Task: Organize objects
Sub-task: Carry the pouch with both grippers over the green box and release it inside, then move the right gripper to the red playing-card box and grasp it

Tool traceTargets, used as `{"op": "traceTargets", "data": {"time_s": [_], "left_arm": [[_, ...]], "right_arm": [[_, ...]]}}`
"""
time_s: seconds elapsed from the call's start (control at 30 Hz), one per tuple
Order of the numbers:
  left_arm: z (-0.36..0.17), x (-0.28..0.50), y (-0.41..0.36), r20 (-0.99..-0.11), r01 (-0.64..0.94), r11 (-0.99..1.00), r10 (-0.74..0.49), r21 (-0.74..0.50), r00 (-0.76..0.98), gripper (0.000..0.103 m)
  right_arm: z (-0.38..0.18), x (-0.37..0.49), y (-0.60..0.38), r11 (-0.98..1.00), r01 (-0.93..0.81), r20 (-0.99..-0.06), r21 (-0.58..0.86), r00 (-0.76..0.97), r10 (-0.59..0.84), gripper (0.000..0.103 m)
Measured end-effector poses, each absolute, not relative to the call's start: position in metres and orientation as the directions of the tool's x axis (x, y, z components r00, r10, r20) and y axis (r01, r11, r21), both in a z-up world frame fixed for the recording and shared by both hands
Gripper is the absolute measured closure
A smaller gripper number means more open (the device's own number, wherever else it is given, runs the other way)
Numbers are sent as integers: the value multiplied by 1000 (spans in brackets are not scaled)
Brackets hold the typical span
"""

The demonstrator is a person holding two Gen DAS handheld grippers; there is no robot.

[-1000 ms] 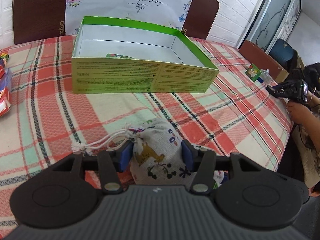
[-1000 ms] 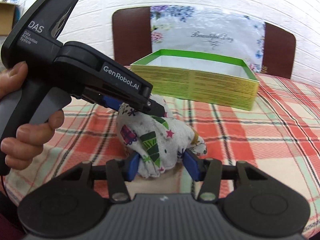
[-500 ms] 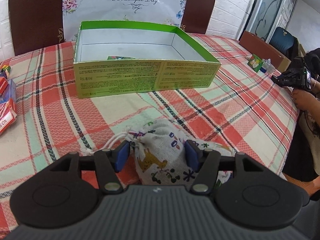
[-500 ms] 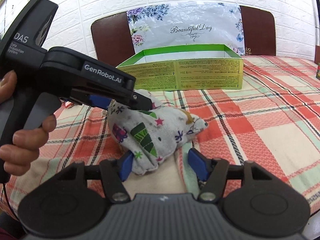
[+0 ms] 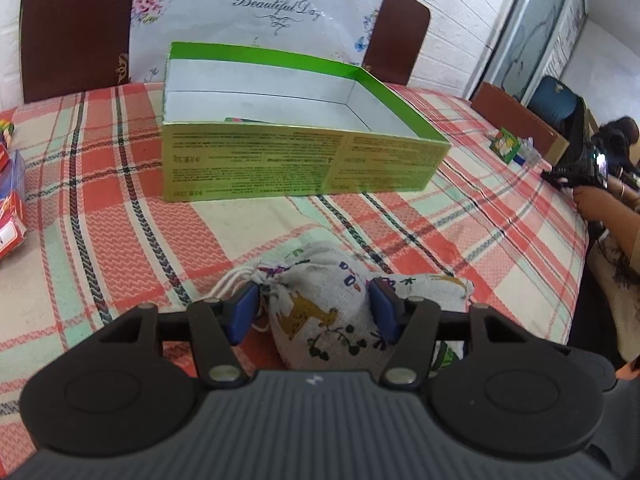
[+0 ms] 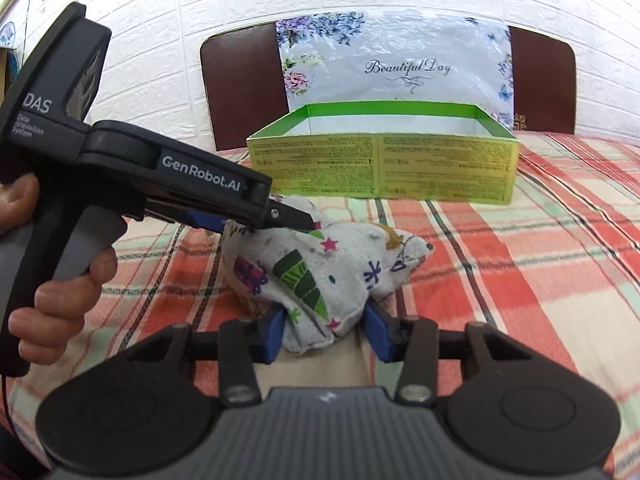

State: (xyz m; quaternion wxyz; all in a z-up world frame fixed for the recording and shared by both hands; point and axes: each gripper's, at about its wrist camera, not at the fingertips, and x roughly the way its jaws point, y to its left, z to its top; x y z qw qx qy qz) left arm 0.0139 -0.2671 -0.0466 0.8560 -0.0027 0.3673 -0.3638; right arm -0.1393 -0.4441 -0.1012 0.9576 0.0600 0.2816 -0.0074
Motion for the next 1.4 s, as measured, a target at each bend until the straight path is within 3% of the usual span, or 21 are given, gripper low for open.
{"op": "traceTargets", "data": {"time_s": [0.13,0.37,0.5,0.73,0.87,0.9,1.23,1.4], "left_arm": [[-34,21,-259,-615,584,738,-644,-339,456,55],[36,50,-280,-468,639,706,-695,-304,545,55],[58,79,-319,-426,662,711,-689,-237,587,55],[31,134,-362,-499,609,763,-622,-216,604,56],[13,153,-378,-578,524,846,-478,-100,661,52],[11,153,-375,-589,500,862,-447,-82,673,52],[32,83,-315,-536,494,869,-438,-44,722,49],[28,48,-280,-553,495,869,-424,-23,717,49]], "right_arm": [[-94,-132,-442,994,34,-513,101,858,23,70],[-49,-99,-464,998,44,-331,49,943,-26,71],[-39,-57,-487,996,89,-276,19,958,-80,71],[-75,17,-513,991,130,-344,-18,930,-128,71],[-102,53,-511,988,145,-420,-47,895,-151,66],[-102,55,-515,987,163,-413,-11,898,-153,62],[-90,-9,-481,977,193,-308,86,938,-158,63],[-95,-47,-456,971,191,-337,148,932,-132,63]]}}
